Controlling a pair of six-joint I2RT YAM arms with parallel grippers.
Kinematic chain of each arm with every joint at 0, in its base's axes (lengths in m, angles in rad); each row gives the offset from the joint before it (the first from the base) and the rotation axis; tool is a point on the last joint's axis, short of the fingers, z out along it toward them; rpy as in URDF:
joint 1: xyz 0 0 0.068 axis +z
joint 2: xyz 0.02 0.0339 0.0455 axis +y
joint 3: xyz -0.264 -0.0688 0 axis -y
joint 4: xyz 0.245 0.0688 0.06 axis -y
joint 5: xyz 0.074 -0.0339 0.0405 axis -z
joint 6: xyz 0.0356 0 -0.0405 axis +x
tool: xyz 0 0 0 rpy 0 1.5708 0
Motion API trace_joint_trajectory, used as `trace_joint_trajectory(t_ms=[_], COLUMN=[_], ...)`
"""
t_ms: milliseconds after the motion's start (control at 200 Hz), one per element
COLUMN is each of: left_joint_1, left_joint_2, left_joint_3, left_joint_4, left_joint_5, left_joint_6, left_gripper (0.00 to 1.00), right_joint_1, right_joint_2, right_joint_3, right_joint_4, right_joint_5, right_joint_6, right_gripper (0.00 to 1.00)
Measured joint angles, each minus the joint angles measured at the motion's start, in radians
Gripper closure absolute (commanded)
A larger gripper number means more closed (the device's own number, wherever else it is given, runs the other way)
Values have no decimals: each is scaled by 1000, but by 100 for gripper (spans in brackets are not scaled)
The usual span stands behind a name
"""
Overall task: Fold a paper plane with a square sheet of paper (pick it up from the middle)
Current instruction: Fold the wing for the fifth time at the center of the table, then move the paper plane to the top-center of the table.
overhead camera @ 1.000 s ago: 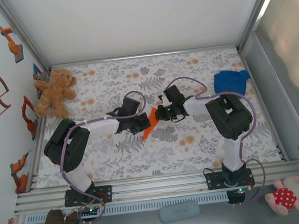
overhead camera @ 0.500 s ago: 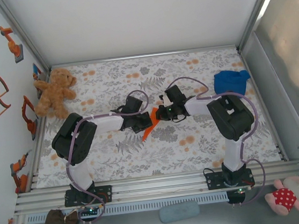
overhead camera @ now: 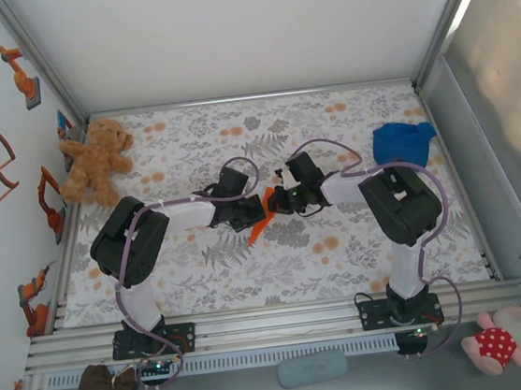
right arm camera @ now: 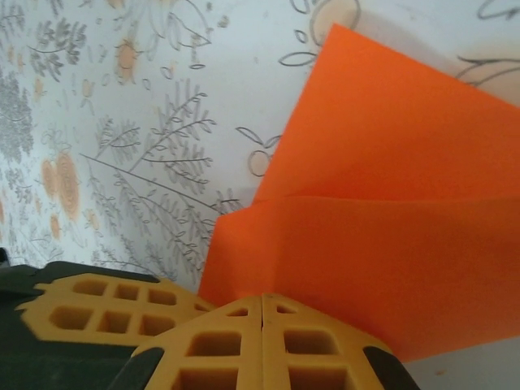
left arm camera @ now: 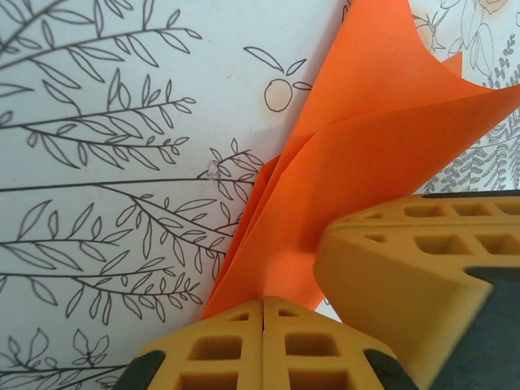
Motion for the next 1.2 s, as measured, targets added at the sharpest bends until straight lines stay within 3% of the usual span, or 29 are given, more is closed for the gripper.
trace_joint_trajectory(t_ms=[210,591,786,942,1077,1202], left_joint_1=[0,0,0,0,4,32], left_joint_2=[0,-10,-11,-42,-163,-295], left_joint_3=[-5,-52,-8,43,52,23], left_joint_4=[5,89,-3,-113,-171,-206], left_joint_5=[-2,6,15,13,-16,-60], left_joint_6=[-11,-34,-20,9,29,51], left_gripper=[100,99,94,77,56,44], right_joint_1=[-31,-220,-254,-261,-247,-187], right_joint_2=[6,49,8,-111,-235,-298], right_joint_3=[-1,67,88,85,62,51], right_joint_4=[-3,-55,-141,-221,-274,-345], right_joint_5=[8,-31,65,118,158,219], right_joint_6=[-8,-72,-103,-106,-92,-66], right_gripper=[100,100,100,100,84,78])
